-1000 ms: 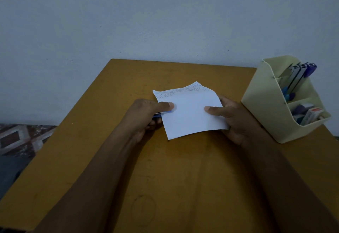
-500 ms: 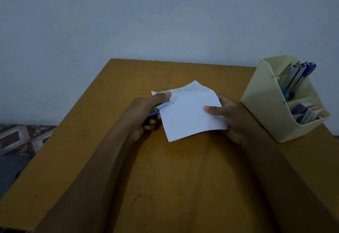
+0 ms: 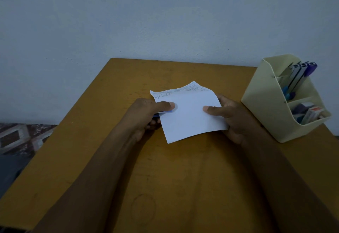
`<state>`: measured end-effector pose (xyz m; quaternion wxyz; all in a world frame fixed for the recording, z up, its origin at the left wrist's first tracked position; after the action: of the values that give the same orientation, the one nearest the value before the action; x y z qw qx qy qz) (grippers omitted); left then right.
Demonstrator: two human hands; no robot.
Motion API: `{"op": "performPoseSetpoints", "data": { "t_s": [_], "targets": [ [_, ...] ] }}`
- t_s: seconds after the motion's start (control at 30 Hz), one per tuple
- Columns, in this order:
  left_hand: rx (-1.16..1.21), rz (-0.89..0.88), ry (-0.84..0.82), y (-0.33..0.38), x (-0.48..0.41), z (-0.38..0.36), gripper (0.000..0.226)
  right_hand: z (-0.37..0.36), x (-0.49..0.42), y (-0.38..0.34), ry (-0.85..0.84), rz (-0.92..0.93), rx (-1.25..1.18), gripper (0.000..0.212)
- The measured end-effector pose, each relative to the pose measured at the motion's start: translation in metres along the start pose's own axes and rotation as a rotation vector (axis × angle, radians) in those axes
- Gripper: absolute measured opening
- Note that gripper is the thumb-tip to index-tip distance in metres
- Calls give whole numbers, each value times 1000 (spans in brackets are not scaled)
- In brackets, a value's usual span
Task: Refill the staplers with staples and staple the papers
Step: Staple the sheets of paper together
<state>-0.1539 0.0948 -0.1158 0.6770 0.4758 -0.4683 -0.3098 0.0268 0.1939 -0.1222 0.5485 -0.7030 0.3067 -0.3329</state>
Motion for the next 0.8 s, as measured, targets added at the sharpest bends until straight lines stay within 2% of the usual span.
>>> {"op": "performPoseSetpoints", "data": {
  "t_s": [0.23, 0.43, 0.57, 0.67, 0.8],
  "targets": [
    [15, -13, 10, 1, -1, 0, 31, 2, -1, 2, 26, -18, 0, 45],
    [0, -8, 26, 1, -1, 1, 62, 6, -2, 5, 58, -44, -19, 47],
    [51, 42, 140, -2, -3, 13, 59, 6, -1, 3, 72, -28, 3, 44],
    [-17, 26, 273, 1, 0, 28, 54, 8, 3, -4, 173, 40, 169, 42],
    [-107, -100, 484, 10, 4, 43, 42, 9, 11, -29, 359, 257, 649, 53]
  ]
}}
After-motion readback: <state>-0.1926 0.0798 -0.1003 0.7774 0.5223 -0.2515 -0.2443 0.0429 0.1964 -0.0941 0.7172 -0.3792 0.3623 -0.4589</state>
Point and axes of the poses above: each hand's wrist, its own x-axis away from the middle knuckle, its own z-axis out of the back of the hand, y = z × x, the point moved 9 cm from there along -x, towards the middle knuckle, and after that the axes turned 4 degrees about z, right-handed, at the moved point
